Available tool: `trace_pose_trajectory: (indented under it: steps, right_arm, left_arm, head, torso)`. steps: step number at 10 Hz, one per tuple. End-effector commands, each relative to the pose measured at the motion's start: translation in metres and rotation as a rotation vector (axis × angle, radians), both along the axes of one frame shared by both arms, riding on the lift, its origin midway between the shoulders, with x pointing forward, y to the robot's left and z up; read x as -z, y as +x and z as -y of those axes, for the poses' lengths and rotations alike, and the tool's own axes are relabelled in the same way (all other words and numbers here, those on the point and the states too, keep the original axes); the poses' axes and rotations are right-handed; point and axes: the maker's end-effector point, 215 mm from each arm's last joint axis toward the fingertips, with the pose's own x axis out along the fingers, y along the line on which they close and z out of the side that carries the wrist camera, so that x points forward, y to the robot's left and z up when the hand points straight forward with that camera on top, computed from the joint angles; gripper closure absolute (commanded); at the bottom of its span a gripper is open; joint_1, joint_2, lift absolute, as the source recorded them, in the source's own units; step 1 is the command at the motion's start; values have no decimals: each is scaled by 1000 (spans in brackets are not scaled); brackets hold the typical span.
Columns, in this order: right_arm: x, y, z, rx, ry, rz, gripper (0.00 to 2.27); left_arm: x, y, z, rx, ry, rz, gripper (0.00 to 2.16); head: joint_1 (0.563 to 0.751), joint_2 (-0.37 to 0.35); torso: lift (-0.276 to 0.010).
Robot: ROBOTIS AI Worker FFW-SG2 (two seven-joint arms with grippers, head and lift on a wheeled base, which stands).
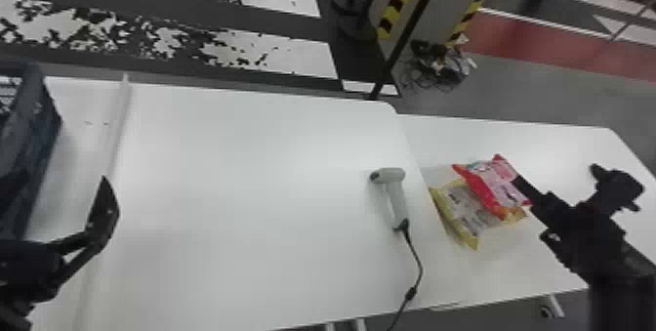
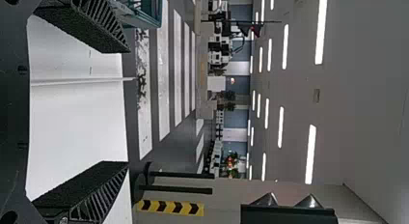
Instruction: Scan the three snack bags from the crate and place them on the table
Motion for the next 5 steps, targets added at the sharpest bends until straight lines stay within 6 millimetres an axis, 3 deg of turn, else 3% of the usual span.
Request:
trace_pose_trajectory:
  steps: [1,3,5]
  right_arm:
    - [-46,12,-26,-47,-95,69,66]
    - [-90,35,-97,-167,-212,167,70]
    - [-110,53,-183,-297,-279,216,70]
  left_arm:
    - [-1,0,0,-1,-2,1,39]
    - [-2,0,1,-3,-5,3,39]
    - [-2,-1,2,-4,-8,4,39]
  head:
    - [695,-350]
    - [695,-350]
    - [695,-350]
  torso:
    - [-62]
    - [-62]
    - [-62]
